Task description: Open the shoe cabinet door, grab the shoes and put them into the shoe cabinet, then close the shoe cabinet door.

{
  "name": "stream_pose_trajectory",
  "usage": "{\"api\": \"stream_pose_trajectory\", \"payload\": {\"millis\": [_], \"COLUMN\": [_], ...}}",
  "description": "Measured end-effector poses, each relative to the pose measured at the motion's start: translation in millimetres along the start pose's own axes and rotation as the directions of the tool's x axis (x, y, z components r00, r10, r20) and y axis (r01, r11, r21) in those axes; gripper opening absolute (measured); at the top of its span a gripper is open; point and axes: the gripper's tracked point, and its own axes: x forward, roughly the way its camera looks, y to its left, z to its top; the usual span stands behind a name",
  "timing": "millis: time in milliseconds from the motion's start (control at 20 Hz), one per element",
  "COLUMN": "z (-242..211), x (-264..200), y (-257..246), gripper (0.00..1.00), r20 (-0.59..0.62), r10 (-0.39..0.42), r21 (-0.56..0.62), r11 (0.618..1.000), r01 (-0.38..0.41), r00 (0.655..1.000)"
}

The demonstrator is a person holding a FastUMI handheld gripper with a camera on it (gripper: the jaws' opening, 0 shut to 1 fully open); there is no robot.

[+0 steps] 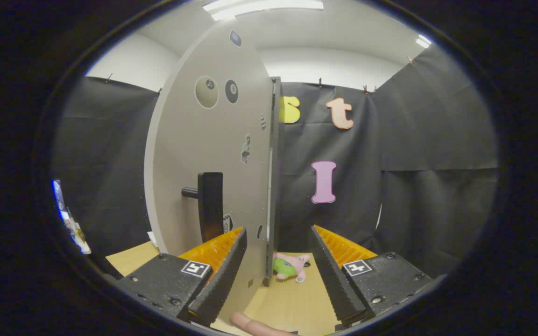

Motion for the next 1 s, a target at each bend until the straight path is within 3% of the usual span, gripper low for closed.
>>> {"api": "stream_pose_trajectory", "payload": {"millis": [750, 1000], "z": [-2.0, -1.0], "x": [17.8, 37.2], "y": [59.0, 102.5], "gripper": [0.89, 0.89], "r20": [0.006, 0.022], "r10": [0.014, 0.028], "r21": [0.001, 0.012], "r11": [1.000, 1.000], "r01": [-0.014, -0.029], "r00": [1.000, 0.999]}}
